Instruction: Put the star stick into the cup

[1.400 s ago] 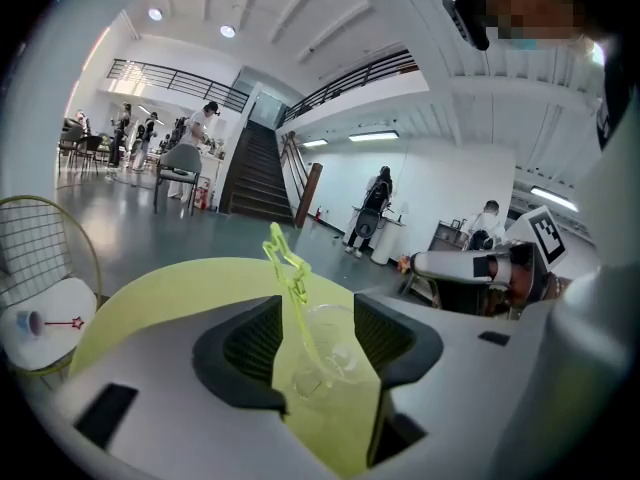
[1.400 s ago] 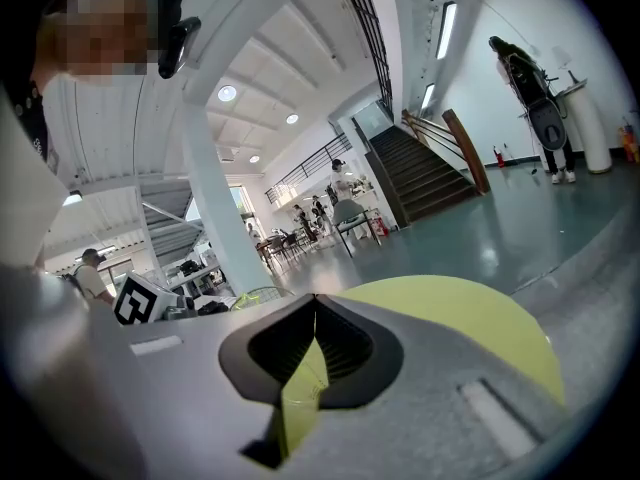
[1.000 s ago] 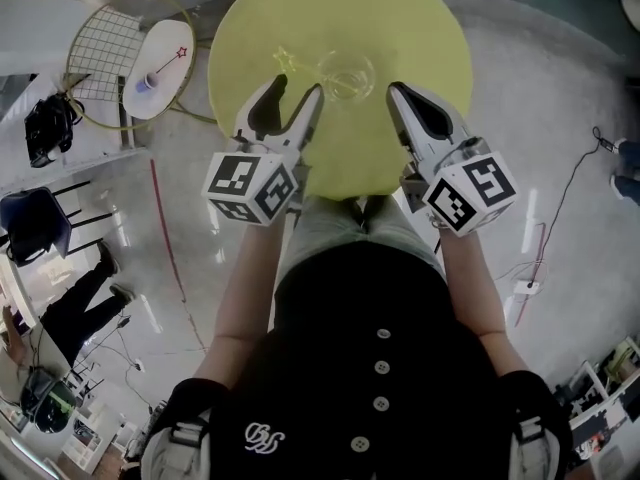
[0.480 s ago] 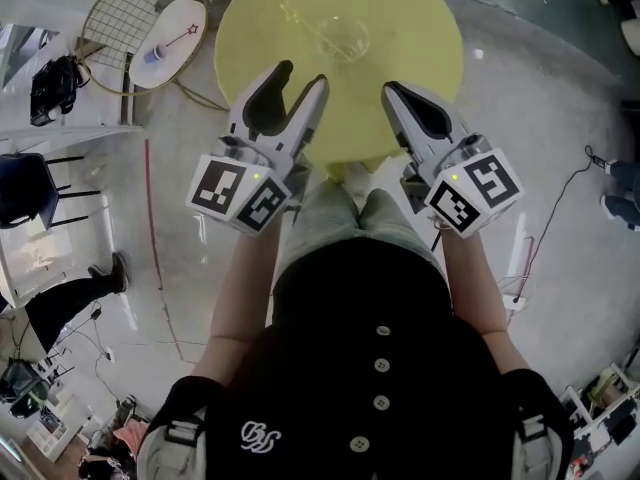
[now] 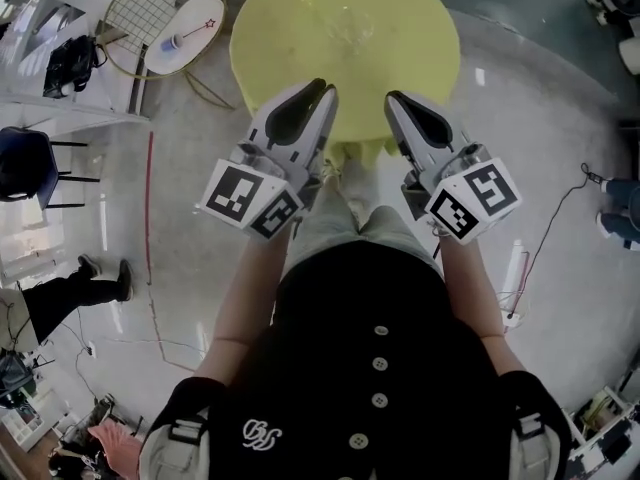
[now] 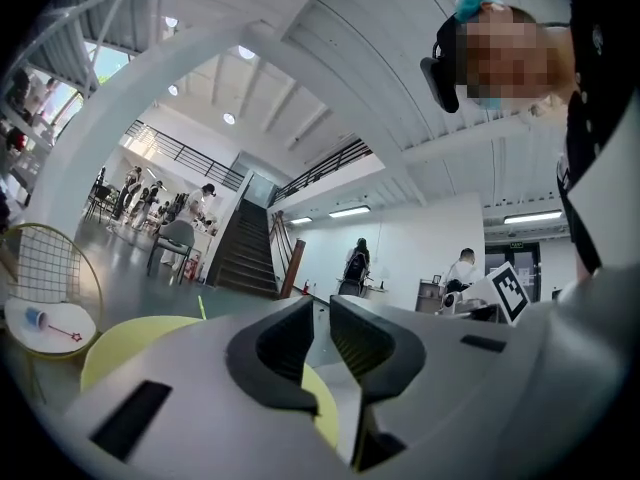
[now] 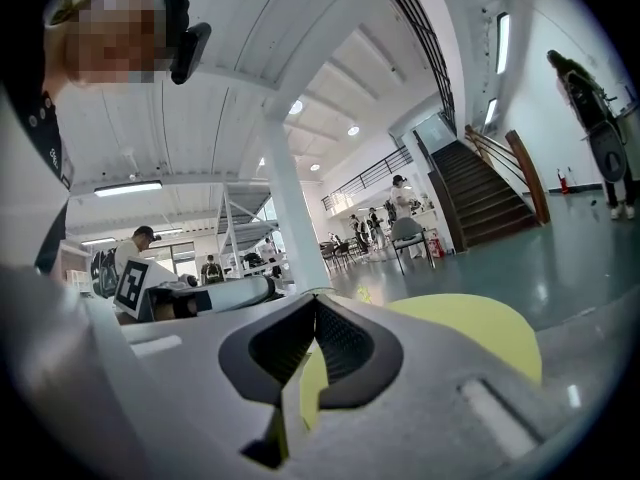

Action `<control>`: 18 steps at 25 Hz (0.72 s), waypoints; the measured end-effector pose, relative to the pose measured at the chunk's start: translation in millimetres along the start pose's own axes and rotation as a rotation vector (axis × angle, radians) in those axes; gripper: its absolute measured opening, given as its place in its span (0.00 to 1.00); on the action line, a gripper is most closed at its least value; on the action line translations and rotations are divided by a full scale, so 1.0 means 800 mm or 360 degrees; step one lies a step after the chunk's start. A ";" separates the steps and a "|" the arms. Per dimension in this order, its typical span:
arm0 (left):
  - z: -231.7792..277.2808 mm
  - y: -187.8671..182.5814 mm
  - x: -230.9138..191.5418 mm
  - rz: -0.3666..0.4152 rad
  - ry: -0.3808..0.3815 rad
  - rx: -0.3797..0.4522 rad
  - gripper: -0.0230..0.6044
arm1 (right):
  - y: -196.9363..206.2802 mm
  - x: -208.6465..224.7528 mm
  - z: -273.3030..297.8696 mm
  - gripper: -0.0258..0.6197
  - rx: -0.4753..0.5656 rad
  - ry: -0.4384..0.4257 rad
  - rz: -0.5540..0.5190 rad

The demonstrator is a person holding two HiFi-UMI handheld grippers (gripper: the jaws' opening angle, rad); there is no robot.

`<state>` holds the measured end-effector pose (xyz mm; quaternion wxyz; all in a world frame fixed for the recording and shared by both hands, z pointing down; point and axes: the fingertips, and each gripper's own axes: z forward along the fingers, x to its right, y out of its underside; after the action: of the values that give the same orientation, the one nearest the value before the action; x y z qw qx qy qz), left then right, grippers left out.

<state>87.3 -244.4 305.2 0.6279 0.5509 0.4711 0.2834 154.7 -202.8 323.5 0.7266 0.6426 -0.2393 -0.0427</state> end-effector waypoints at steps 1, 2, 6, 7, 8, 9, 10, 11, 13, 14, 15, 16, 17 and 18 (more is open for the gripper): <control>-0.005 0.001 0.005 0.0002 0.0002 -0.0002 0.12 | 0.001 -0.005 -0.004 0.04 -0.0012 -0.0005 -0.0010; -0.010 0.003 0.011 0.0000 0.0007 -0.0007 0.11 | 0.003 -0.011 -0.007 0.04 -0.0022 -0.0010 -0.0018; -0.022 0.015 0.035 -0.0013 0.0035 -0.0055 0.08 | 0.007 -0.026 -0.023 0.04 -0.0034 -0.0020 -0.0048; -0.024 0.017 0.040 -0.0016 0.0042 -0.0061 0.07 | 0.009 -0.028 -0.026 0.04 -0.0035 -0.0022 -0.0055; -0.026 0.019 0.045 -0.0017 0.0050 -0.0064 0.07 | 0.010 -0.032 -0.030 0.04 -0.0033 -0.0025 -0.0060; -0.028 0.021 0.050 -0.0015 0.0060 -0.0063 0.07 | 0.010 -0.034 -0.034 0.04 -0.0029 -0.0025 -0.0062; -0.031 0.023 0.054 -0.0013 0.0068 -0.0058 0.07 | 0.011 -0.037 -0.038 0.04 -0.0021 -0.0025 -0.0062; -0.032 0.024 0.058 -0.0013 0.0072 -0.0057 0.07 | 0.011 -0.040 -0.041 0.04 -0.0015 -0.0025 -0.0062; -0.036 0.028 0.064 -0.0019 0.0074 -0.0072 0.07 | 0.013 -0.044 -0.046 0.04 -0.0013 -0.0018 -0.0060; -0.038 0.032 0.066 -0.0025 0.0077 -0.0089 0.07 | 0.015 -0.046 -0.048 0.04 -0.0017 -0.0016 -0.0059; -0.039 0.036 0.067 -0.0031 0.0081 -0.0107 0.07 | 0.017 -0.048 -0.050 0.04 -0.0023 -0.0016 -0.0062; -0.040 0.040 0.068 -0.0037 0.0084 -0.0123 0.07 | 0.018 -0.049 -0.052 0.04 -0.0029 -0.0015 -0.0065; -0.040 0.043 0.070 -0.0040 0.0086 -0.0136 0.07 | 0.021 -0.050 -0.053 0.04 -0.0037 -0.0014 -0.0069; -0.040 0.046 0.072 -0.0042 0.0089 -0.0145 0.07 | 0.023 -0.050 -0.055 0.04 -0.0045 -0.0014 -0.0072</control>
<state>86.8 -171.8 326.5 0.6427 0.5071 0.4825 0.3116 132.4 -144.5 326.3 0.7335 0.6373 -0.2272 -0.0653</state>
